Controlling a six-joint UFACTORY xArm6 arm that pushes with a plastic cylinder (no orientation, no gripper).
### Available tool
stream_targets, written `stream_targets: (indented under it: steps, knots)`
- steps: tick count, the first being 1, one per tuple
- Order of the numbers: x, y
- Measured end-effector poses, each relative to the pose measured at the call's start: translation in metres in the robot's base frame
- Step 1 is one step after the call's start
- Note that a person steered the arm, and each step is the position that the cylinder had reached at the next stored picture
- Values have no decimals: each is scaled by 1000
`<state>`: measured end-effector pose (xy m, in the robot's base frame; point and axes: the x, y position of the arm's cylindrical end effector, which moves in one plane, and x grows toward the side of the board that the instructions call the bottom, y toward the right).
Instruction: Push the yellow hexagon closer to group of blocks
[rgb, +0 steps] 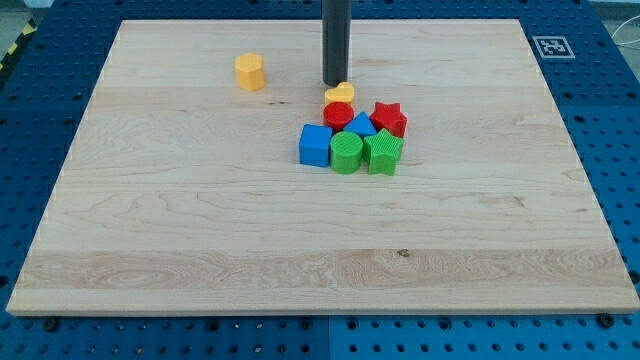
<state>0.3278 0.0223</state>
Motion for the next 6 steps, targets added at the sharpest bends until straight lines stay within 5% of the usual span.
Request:
stream_targets:
  steps: [2, 3, 6]
  knots:
    - [26, 20]
    - [-8, 16]
    - [-33, -125]
